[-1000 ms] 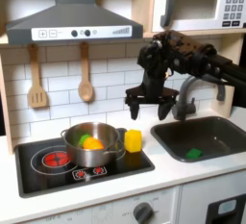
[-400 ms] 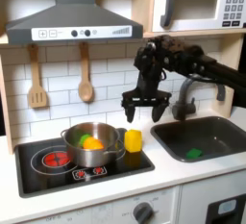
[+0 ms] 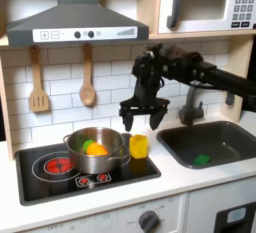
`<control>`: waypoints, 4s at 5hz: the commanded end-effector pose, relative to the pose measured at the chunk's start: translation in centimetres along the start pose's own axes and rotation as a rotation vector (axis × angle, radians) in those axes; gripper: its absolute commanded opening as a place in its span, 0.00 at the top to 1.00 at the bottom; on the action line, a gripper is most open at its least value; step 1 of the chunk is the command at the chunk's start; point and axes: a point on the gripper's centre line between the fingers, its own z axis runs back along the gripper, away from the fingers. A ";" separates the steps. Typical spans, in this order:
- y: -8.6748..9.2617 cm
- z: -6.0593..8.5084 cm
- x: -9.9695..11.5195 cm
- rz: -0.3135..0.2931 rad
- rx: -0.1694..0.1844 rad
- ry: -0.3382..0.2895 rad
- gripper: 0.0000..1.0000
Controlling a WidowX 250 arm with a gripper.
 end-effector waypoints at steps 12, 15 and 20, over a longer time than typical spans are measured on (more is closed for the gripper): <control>-2.6 -2.8 1.7 0.087 -0.007 0.026 0.00; -2.2 -4.2 2.1 0.137 0.004 0.077 0.00; -2.2 -5.9 -1.1 0.074 0.015 0.103 0.00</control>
